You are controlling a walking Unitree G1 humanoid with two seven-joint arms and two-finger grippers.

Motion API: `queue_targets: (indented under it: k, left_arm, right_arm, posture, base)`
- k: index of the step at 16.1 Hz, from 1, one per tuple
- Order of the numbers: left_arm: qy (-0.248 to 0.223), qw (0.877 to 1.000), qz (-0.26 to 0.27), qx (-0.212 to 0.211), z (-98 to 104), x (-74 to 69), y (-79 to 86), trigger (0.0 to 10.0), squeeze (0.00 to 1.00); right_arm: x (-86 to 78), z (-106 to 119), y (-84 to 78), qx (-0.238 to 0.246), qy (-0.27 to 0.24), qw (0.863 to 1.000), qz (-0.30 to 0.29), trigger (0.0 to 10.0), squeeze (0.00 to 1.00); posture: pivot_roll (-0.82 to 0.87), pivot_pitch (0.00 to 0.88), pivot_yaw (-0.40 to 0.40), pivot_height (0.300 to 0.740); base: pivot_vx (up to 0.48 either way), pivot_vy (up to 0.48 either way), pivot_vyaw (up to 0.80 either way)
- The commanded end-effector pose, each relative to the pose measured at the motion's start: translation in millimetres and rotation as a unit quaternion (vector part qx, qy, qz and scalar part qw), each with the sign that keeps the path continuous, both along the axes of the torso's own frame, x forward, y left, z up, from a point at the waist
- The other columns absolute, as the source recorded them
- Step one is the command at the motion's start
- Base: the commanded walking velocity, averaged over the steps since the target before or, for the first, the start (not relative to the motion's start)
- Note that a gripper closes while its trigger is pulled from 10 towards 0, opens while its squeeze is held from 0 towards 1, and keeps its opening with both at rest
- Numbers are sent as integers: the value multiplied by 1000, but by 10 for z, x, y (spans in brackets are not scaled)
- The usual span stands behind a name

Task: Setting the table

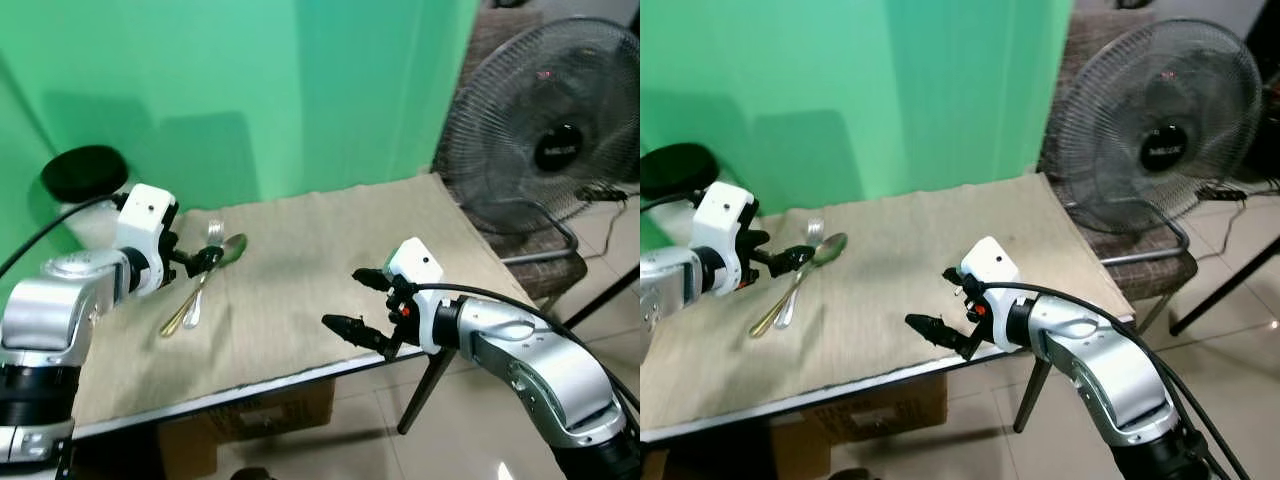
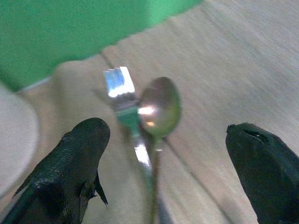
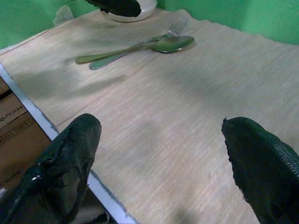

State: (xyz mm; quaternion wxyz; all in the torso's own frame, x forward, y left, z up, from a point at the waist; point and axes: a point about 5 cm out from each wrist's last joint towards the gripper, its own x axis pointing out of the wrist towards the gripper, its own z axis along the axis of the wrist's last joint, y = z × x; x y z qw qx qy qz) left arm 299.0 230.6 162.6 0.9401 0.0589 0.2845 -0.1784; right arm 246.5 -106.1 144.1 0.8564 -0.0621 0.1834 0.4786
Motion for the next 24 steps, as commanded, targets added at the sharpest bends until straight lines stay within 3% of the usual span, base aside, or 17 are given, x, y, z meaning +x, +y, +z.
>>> queue_targets:
  k: [1,5,8,11,12,13,14,15,24]
  left_arm:
    - [28,999,-21,-1,-53,-10,-37,10000,0]
    - [75,996,-36,23,-200,-15,-13,10000,0]
    - [88,994,-44,52,-292,36,48,10000,0]
    - [92,992,-67,47,-329,69,-2,10000,0]
    - [92,991,-68,67,-358,85,9,9922,0]
    - [90,992,-65,68,-370,110,18,4824,0]
    - [81,993,-53,62,-370,164,31,1843,0]
    - [79,994,-52,57,-373,190,34,0,0]
    - [89,992,-68,66,-464,266,29,0,0]
  right_arm:
    - [-3,59,5,0,-8,1000,2,10000,0]
    - [-39,46,-40,-16,1,1000,16,10000,0]
    - [-4,63,-17,-22,-3,999,24,10000,0]
    - [-43,30,25,-32,5,998,56,10000,0]
    - [-33,12,20,-41,4,998,56,10000,0]
    - [-25,13,19,-40,3,998,55,10000,0]
    - [-18,18,22,-38,3,998,54,10000,0]
    - [-17,20,26,-38,3,998,55,10000,0]
    - [-56,-3,39,-41,9,997,66,10000,0]
  posture:
    - [78,0,56,740]
    - [58,0,61,740]
    - [55,0,60,740]
    - [59,0,55,740]
    - [58,0,54,740]
    - [59,0,52,740]
    - [58,0,49,740]
    - [56,0,49,740]
    - [44,0,60,740]
  base:
    - [0,0,0]
    - [0,0,0]
    - [0,0,0]
    - [0,0,0]
    - [0,0,0]
    - [0,0,0]
    - [0,0,0]
    - [0,0,0]
    - [0,0,0]
